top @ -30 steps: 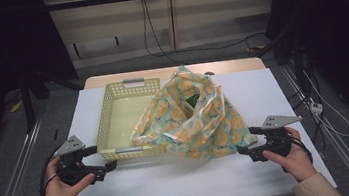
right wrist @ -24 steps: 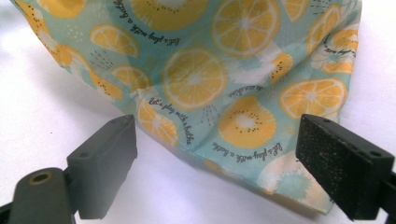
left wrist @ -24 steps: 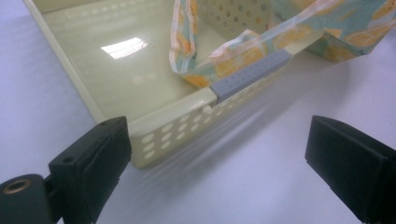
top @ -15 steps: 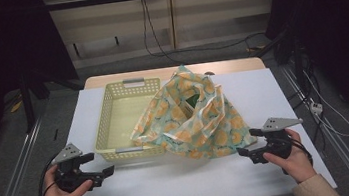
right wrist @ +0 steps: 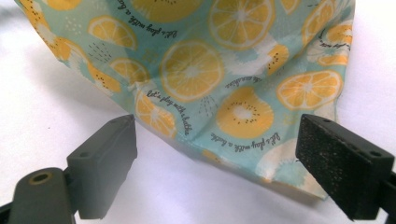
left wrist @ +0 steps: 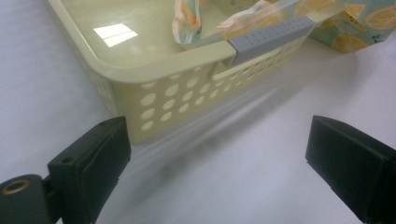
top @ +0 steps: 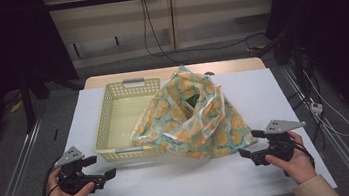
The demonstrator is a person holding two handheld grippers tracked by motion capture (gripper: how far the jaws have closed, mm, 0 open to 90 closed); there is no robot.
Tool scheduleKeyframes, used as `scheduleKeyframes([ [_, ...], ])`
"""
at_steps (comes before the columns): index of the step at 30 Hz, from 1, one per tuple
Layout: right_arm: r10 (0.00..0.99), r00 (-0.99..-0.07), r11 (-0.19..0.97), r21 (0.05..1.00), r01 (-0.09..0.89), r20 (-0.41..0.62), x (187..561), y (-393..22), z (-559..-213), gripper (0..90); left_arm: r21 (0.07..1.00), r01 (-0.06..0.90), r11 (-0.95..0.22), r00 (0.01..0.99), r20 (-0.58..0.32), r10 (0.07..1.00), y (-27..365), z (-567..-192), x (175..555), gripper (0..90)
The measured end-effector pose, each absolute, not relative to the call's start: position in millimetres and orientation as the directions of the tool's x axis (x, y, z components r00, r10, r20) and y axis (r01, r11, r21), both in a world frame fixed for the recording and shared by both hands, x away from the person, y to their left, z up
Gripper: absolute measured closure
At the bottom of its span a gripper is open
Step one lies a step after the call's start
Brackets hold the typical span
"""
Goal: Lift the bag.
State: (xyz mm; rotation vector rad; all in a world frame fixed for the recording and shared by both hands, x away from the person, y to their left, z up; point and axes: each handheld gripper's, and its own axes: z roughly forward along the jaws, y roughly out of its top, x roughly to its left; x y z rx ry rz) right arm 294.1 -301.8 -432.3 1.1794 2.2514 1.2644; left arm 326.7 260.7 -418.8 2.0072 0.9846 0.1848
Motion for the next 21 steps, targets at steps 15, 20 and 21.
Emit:
scheduleKeyframes([
  [15, 0.795, -0.594, 0.269, 0.806, 0.528, 0.124, 281, -312, -445, 12.4, 0.739, 0.591, -0.324, 0.671, -0.228, 0.705, 259, -432, 323, 6.3],
  [20, 0.798, -0.591, 0.275, 0.799, 0.535, 0.121, 280, -310, -448, 12.4, 0.734, 0.601, -0.317, 0.660, -0.233, 0.714, 261, -436, 324, 6.3],
  [21, 0.797, -0.592, 0.276, 0.799, 0.534, 0.121, 280, -310, -448, 12.4, 0.732, 0.600, -0.323, 0.660, -0.223, 0.717, 261, -437, 325, 6.3],
])
